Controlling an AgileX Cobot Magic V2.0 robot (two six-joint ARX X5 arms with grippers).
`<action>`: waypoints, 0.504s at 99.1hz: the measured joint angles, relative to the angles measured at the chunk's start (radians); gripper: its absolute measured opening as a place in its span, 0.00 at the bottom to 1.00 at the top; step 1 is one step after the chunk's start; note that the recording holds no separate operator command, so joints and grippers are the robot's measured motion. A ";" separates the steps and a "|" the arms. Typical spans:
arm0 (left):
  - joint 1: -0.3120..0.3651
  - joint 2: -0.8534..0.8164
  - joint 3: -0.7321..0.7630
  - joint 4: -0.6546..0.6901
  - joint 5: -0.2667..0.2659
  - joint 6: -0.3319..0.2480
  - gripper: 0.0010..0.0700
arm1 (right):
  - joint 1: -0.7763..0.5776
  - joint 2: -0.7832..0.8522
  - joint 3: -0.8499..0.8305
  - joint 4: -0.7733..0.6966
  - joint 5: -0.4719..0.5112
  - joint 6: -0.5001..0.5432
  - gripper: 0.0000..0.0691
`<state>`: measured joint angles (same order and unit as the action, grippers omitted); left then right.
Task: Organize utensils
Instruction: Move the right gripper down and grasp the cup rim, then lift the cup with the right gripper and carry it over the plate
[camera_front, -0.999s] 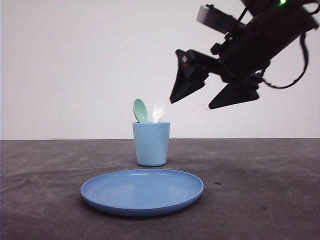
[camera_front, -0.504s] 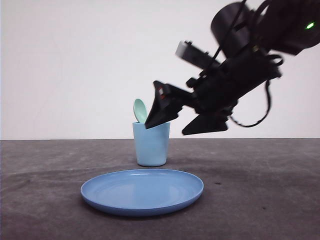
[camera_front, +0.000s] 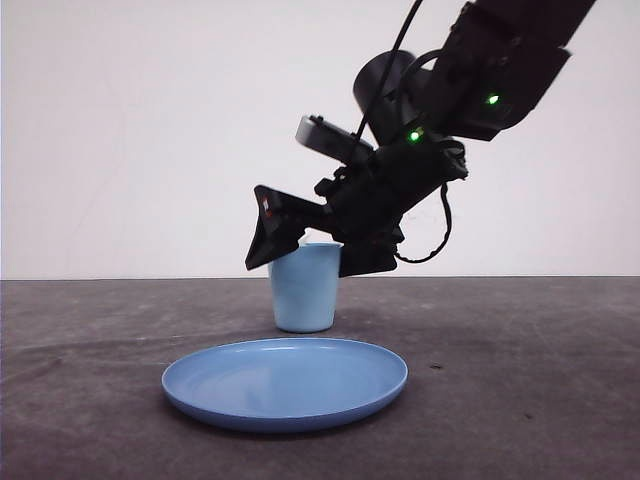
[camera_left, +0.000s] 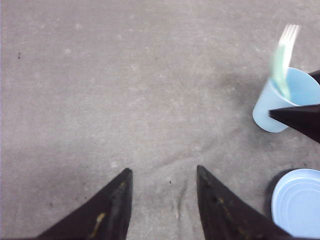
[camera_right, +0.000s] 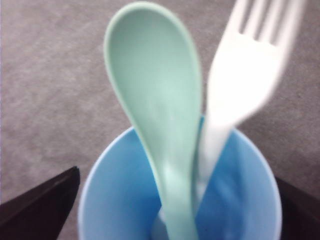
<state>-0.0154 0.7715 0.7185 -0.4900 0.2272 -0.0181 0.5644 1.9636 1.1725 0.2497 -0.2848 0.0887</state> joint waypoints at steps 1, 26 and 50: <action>0.000 0.000 0.000 0.000 0.000 0.000 0.32 | 0.000 0.000 0.000 -0.001 0.001 -0.001 0.99; 0.000 0.000 0.000 0.000 0.000 0.000 0.32 | 0.000 0.000 0.002 -0.017 0.026 -0.015 0.86; 0.000 0.000 0.000 0.000 0.000 0.000 0.32 | 0.000 -0.001 0.003 -0.025 0.028 -0.030 0.71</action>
<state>-0.0154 0.7715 0.7185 -0.4900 0.2272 -0.0181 0.5640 1.9629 1.1755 0.2249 -0.2565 0.0589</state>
